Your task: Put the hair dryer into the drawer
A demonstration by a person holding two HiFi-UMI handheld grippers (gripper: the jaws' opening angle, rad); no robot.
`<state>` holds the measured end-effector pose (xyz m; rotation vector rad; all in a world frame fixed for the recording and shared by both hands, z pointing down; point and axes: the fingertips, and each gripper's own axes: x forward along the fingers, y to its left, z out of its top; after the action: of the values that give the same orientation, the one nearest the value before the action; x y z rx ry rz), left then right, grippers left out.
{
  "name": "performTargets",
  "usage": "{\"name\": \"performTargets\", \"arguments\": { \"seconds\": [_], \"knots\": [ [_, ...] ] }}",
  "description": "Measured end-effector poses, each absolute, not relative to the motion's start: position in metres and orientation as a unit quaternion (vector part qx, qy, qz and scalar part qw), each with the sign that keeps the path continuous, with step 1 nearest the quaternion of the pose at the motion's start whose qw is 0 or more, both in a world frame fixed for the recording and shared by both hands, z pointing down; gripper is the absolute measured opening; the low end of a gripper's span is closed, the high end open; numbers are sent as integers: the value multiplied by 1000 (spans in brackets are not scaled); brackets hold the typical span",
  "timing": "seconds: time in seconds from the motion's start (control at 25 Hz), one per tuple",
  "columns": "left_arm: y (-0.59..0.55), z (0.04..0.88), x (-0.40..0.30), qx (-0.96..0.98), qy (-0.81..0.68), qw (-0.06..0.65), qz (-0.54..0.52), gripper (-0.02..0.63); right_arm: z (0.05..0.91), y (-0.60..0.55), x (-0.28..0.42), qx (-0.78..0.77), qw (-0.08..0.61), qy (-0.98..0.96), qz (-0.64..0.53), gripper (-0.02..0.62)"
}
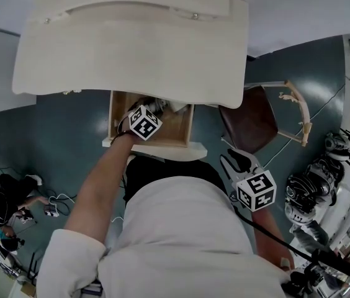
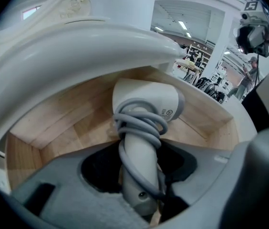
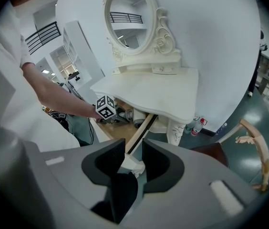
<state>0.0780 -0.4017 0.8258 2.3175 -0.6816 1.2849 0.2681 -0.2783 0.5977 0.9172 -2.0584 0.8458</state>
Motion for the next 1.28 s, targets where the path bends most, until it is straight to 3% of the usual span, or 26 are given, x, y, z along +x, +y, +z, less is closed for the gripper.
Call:
{"name": "performTargets", "arguments": {
  "seconds": [0.6, 1.28],
  "knots": [
    [-399, 805, 67, 830, -242, 201, 461, 267, 590, -286, 255, 353, 345, -811, 314, 114],
    [-388, 677, 45, 852, -256, 235, 391, 258, 560, -302, 206, 325, 301, -843, 305, 107]
  ]
}}
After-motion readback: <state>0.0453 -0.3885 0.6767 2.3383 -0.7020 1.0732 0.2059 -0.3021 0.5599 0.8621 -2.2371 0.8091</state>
